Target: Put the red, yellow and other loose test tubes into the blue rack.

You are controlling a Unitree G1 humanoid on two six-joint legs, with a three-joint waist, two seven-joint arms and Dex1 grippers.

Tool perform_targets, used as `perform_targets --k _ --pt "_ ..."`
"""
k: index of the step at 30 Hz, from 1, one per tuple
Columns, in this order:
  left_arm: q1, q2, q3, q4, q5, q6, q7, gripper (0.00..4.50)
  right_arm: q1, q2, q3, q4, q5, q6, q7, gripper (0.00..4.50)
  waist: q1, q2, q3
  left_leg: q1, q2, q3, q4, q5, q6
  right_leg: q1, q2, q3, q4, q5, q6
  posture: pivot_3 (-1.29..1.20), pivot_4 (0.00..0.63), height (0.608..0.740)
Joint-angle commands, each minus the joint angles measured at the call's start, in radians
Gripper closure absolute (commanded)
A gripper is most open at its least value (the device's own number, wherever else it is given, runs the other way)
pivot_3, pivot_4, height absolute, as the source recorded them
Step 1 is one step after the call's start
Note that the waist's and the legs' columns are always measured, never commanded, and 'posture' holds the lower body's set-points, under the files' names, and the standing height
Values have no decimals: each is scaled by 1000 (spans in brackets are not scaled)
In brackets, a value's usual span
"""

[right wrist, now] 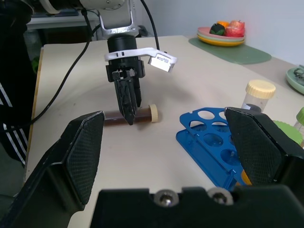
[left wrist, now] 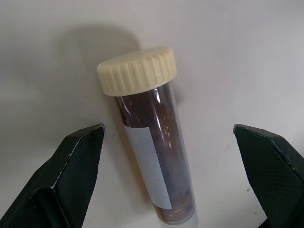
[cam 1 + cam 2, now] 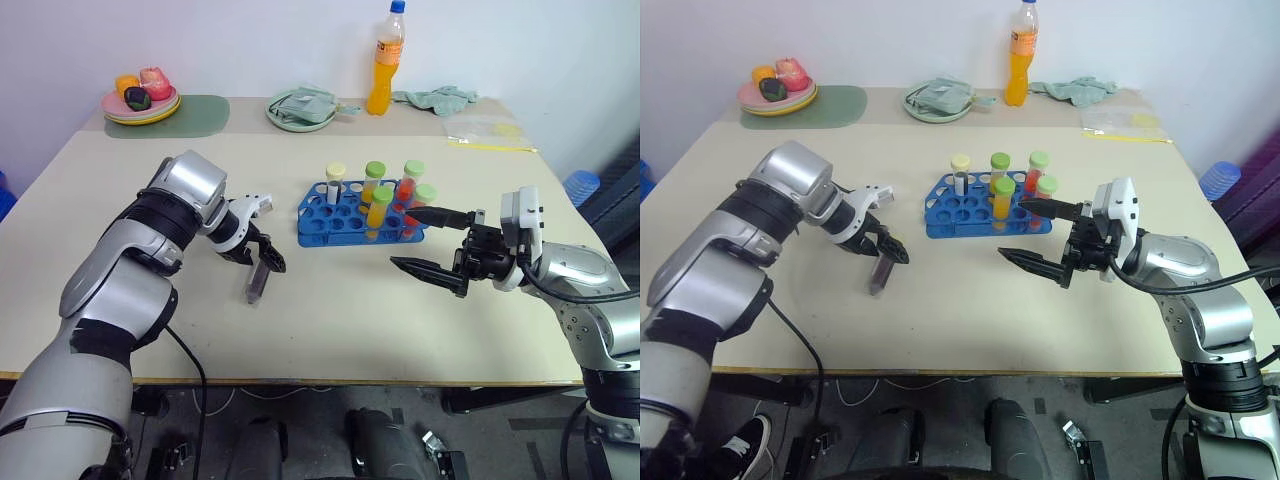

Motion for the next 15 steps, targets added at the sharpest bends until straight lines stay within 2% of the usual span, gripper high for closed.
perform_targets --k 1,3,7,15 --pt "28 -7 24 -16 22 8 5 257 3 -4 -23 -23 -5 -20 -5 13 0 0 0 0 0 0 0 0 0 0 0 0 0 0 0 0 150 740" --pt "35 -6 28 -24 26 9 1 843 5 -4 -24 -24 -10 -22 -7 0 0 0 0 1 0 0 0 0 0 1 0 0 0 0 0 0 150 740" --pt "46 -4 46 -42 29 28 5 2845 2 -3 -25 -19 -22 -29 -9 0 2 0 0 1 0 0 0 0 0 1 0 0 0 0 0 0 150 740" --pt "59 5 91 -89 25 72 32 2845 -4 4 -19 -8 -36 -41 -14 0 0 0 0 1 0 0 0 0 0 1 0 0 0 0 0 0 150 740"
